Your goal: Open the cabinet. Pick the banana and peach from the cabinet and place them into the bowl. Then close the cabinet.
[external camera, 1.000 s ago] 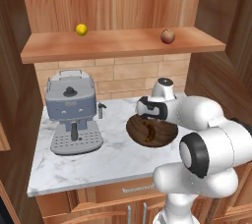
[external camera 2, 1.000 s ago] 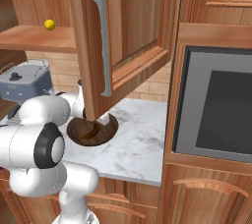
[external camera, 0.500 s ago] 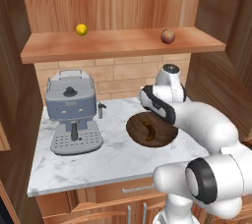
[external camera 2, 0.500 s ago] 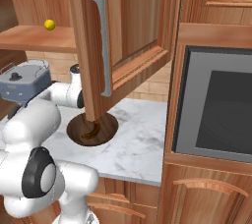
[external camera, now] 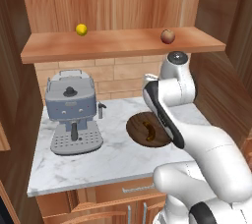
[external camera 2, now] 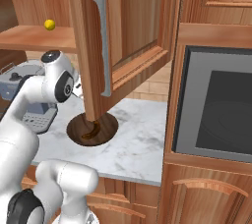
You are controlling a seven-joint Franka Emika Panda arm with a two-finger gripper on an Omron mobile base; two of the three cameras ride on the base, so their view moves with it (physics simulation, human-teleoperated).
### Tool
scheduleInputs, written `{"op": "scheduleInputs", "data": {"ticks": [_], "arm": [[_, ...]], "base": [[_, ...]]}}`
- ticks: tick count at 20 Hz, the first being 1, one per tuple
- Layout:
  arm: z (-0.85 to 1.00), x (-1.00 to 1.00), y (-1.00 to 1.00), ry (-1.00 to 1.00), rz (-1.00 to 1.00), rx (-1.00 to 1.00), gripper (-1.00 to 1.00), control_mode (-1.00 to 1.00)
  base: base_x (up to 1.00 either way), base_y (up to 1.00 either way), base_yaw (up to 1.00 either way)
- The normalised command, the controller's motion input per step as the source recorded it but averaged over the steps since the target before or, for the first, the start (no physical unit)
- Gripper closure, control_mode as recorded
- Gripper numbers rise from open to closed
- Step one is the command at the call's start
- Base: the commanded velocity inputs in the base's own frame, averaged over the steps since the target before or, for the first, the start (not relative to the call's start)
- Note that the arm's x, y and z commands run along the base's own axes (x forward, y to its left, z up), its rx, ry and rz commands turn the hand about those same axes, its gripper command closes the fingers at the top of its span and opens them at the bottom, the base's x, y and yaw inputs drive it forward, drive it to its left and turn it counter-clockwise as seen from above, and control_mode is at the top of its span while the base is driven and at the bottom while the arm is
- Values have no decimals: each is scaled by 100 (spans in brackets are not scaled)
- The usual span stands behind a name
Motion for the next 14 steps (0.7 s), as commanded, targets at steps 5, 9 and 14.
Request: {"op": "scheduleInputs", "data": {"ticks": [5,9,14], "arm": [[85,-53,-14,0,-14,-11,-100,-100],[93,-44,-26,0,-6,-11,-100,-100],[71,-24,-7,-4,0,-18,-100,-100]], "base": [[0,0,0],[0,0,0],[0,0,0]]}}
